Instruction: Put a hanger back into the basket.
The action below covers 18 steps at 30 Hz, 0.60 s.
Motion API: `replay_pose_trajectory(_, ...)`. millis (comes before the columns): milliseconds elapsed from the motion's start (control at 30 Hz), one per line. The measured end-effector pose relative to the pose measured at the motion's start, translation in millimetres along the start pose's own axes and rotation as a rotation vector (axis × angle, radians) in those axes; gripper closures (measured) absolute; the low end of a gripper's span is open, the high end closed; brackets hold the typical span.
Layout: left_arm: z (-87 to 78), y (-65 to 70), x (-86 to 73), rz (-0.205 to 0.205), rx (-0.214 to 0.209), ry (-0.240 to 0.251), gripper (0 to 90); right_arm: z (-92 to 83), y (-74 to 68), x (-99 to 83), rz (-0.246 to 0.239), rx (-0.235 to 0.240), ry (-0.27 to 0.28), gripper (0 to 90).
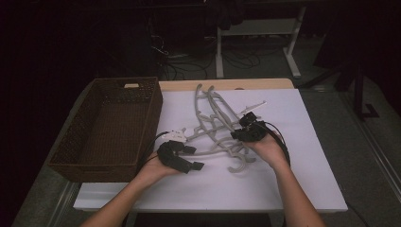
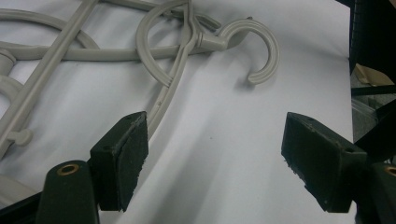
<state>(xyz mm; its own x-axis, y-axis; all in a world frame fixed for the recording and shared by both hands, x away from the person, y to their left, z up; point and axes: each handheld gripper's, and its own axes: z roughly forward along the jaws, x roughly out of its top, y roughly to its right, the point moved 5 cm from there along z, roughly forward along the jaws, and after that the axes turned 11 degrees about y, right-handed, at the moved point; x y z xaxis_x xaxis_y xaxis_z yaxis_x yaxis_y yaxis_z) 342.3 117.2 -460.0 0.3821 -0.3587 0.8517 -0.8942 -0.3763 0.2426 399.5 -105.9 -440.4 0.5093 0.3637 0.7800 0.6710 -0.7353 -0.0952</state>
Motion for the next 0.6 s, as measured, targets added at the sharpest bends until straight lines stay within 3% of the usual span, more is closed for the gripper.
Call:
replay_pose_trajectory(167,-0.6,0.2,0.1,0.0,0.0,0.002,23.0,-3.6,-15.9,1.8,-0.078,0.035,0.009,81.0)
replay_pose_trajectory(233,-1.2,0.2,0.2,0.0,0.001,0.002,23.1,-4.7,-23.8,0.2,-0.106,0.065,-0.004,80.8)
replay_pose_trajectory(367,-2.5,1.2,-0.6,0.001,0.001,-0.001,23.1,-4.9,-30.7,-5.8,-0.159,0.063,-0.034,80.6)
replay_pose_trajectory(400,-2.7,1.8,-0.9,0.001,0.0,-0.001,23.0,-5.8,-33.1,-9.6,-0.174,0.081,-0.028,79.8)
replay_pose_trajectory(600,-5.8,8.2,-6.7,0.004,-0.008,-0.01,23.0,-3.6,-32.6,-23.0,-0.183,0.111,-0.071,78.9)
